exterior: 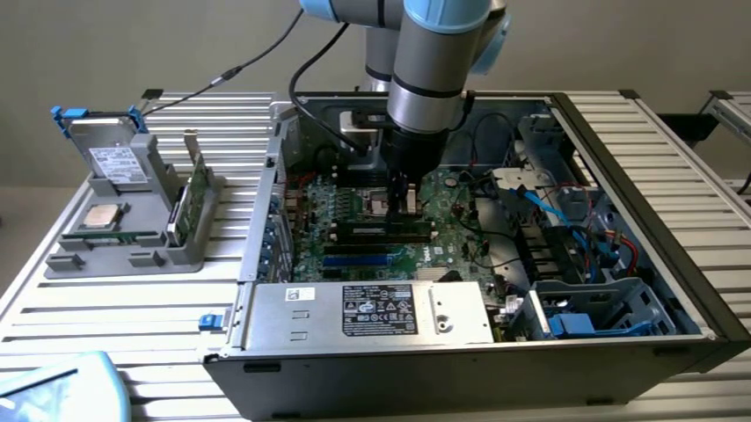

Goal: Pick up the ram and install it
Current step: 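Insert the ram into the slot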

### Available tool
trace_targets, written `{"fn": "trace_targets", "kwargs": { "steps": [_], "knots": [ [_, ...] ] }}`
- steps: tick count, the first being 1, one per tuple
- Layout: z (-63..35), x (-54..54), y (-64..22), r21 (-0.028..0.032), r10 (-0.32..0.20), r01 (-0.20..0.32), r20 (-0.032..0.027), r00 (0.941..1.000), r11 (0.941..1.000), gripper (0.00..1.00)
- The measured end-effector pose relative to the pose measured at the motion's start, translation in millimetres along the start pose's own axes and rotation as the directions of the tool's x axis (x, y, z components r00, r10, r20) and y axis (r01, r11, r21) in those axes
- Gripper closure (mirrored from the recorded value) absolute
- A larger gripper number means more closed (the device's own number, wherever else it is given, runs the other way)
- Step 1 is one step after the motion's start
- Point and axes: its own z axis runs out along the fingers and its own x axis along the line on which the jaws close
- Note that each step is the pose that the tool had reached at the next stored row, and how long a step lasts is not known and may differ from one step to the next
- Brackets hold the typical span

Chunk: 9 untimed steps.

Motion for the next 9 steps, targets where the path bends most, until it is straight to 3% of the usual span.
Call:
{"fn": "trace_targets", "kwargs": {
  "steps": [9],
  "knots": [
    [0.7,0.0,-0.1,0.0,0.0,0.0,-0.0001,1.0,1.0,0.86]
  ]
}}
